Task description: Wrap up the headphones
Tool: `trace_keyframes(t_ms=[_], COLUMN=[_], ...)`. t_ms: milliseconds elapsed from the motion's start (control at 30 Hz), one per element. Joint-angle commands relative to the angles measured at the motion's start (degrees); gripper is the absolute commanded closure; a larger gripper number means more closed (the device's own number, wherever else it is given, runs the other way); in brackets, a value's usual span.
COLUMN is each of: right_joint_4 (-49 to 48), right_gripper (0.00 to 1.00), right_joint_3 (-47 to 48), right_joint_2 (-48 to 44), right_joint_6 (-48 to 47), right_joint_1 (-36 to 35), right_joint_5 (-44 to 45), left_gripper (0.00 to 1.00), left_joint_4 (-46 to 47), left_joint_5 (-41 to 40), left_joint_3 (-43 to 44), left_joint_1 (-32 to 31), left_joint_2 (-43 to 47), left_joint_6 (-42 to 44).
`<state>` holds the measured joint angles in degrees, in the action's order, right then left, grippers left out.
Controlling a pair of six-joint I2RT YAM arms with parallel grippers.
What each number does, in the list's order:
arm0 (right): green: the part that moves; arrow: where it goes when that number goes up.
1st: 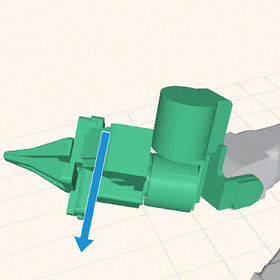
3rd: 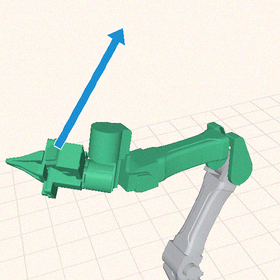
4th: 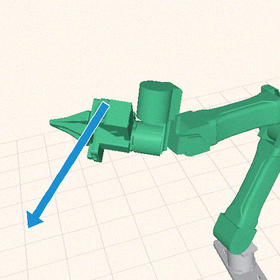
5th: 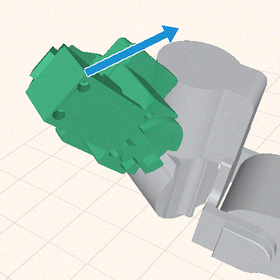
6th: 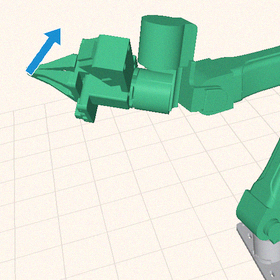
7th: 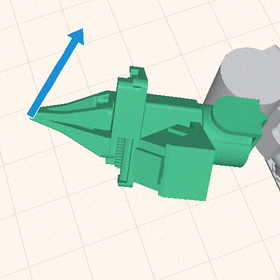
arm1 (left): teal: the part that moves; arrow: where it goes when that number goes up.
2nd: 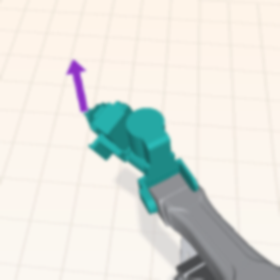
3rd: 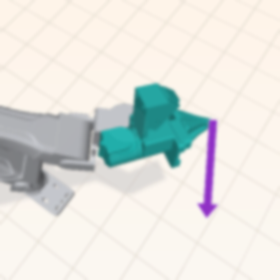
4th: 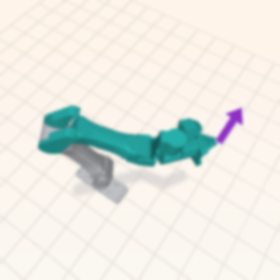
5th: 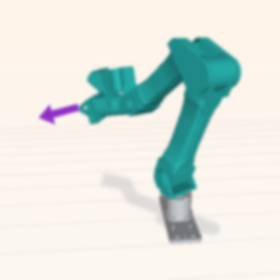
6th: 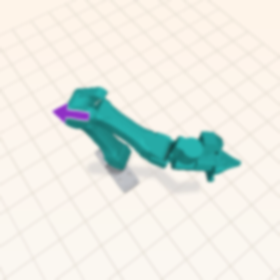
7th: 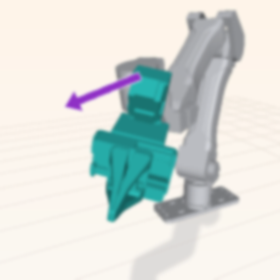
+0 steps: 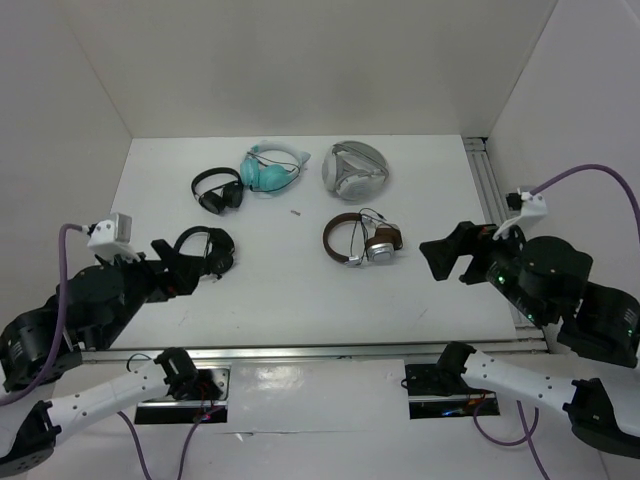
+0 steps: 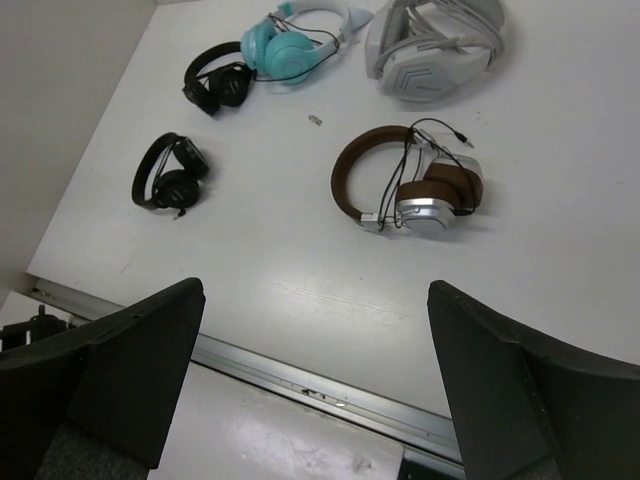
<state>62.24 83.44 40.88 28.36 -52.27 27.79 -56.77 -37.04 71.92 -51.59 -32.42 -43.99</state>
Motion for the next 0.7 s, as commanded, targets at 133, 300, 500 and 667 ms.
trace_keyframes(t_ms=[133,300,500,667], right_joint_4=[12.55,12.56,12.56,12.56], right_gripper=[0.0,0.0,0.0,0.0], right_joint_3=[6.12,5.59,5.07,4.54], right_joint_2=[-1.68,-5.11,-5.11,-3.79], right_joint_6=[-2.52,-2.52,-1.99,-1.99], right_joint_1=[1.82,2.35,2.35,2.35], right_joint_5=[2.44,2.44,2.97,3.59], left_gripper=[0.01,0.01,0.01,0.01], left_joint_4=[-17.48,-21.44,-21.45,-21.45], left_joint_5=[-2.51,-1.72,-1.2,-1.2], left_joint_3=[0.24,1.02,0.51,0.5], left_joint_1=[0.0,-2.37,-2.9,-2.9], left_joint_2=[7.98,13.26,14.41,14.93], left_joint_6=[-5.58,-9.09,-9.1,-9.1])
